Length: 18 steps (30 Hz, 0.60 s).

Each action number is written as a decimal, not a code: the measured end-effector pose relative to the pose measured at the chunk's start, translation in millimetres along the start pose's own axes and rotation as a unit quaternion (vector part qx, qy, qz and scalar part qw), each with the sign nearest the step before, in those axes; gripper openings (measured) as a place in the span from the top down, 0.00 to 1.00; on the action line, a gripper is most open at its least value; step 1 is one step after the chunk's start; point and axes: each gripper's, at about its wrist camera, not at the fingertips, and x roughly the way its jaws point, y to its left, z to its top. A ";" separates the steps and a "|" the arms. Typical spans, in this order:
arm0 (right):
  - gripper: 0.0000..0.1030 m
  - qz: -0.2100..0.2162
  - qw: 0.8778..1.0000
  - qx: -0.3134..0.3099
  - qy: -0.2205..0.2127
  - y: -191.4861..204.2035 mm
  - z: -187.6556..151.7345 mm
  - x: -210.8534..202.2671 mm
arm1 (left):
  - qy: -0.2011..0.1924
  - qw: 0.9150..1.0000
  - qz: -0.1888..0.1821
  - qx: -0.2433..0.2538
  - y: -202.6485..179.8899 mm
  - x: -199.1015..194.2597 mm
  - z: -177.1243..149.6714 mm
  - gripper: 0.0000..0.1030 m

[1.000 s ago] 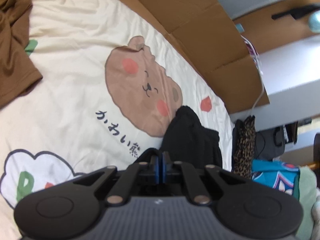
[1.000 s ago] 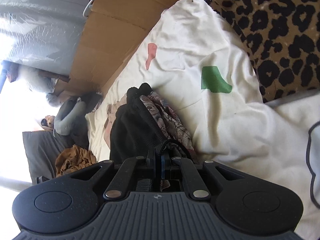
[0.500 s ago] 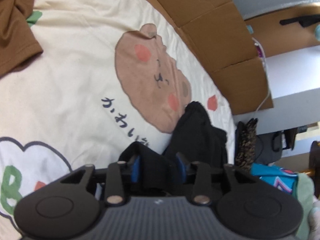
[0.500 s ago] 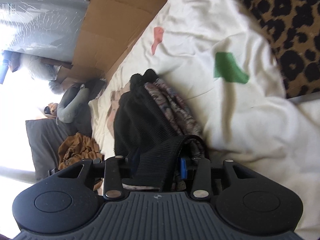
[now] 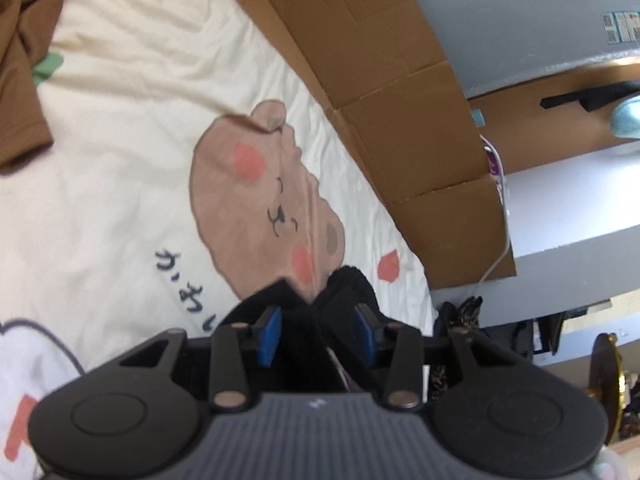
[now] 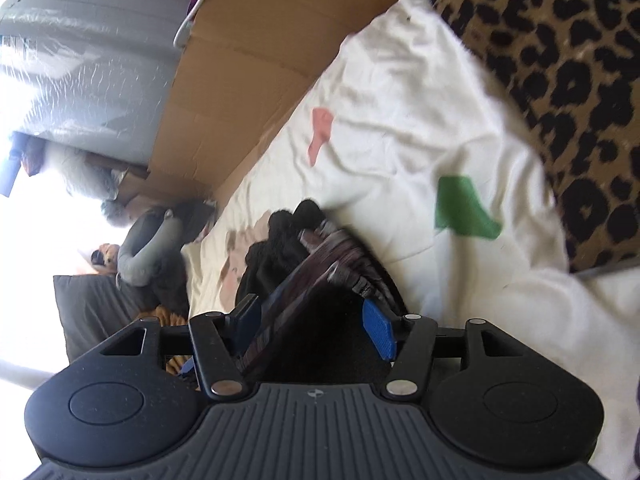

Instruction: Fold clothes

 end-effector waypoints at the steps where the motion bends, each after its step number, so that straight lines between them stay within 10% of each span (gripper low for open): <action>1: 0.39 -0.003 1.000 -0.003 -0.002 -0.4 0.6 -0.6 | -0.006 1.000 0.002 0.006 -2.3 -1.2 1.5 0.59; 14: 0.46 -0.096 0.989 -0.114 -0.003 11.6 -2.1 12.6 | -0.002 0.988 0.105 0.117 -7.8 3.3 -6.1 0.60; 18: 0.68 -0.104 0.986 -0.132 0.000 11.9 -1.2 21.4 | 0.007 0.984 0.118 0.134 -3.7 8.3 -9.7 0.60</action>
